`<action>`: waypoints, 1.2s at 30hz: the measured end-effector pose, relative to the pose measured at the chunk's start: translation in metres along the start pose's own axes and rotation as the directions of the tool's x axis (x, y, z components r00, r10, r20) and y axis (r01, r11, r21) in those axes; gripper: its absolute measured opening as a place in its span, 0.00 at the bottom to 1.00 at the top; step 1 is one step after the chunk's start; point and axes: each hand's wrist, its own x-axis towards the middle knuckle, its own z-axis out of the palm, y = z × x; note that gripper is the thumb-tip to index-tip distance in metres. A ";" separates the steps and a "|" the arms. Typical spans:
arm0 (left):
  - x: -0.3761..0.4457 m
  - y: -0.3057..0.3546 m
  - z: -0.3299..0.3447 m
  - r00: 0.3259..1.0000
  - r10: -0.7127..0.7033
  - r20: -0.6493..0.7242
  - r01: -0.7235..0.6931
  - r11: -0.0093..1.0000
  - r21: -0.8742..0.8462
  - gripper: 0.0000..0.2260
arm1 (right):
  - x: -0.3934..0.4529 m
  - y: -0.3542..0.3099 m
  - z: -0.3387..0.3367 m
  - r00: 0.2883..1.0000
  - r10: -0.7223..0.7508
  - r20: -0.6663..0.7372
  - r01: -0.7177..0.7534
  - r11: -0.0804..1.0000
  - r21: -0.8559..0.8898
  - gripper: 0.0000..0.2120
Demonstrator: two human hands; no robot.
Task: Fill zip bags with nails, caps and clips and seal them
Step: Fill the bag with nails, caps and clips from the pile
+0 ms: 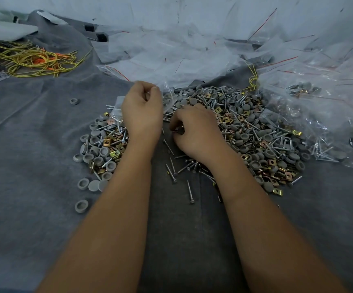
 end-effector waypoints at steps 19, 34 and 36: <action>-0.007 -0.005 0.005 0.971 0.056 0.230 -0.106 0.972 0.210 0.05 | 0.000 0.007 -0.006 0.894 0.281 -0.350 -0.065 0.853 0.518 0.06; 0.005 0.008 -0.010 0.970 -0.108 -0.217 0.063 0.977 -0.205 0.08 | -0.002 0.004 0.002 0.986 -0.163 -0.039 0.163 0.987 -0.002 0.19; 0.004 0.008 -0.010 0.970 -0.109 -0.216 0.064 0.977 -0.204 0.08 | -0.004 0.003 0.007 0.983 -0.170 0.072 0.175 0.981 -0.083 0.21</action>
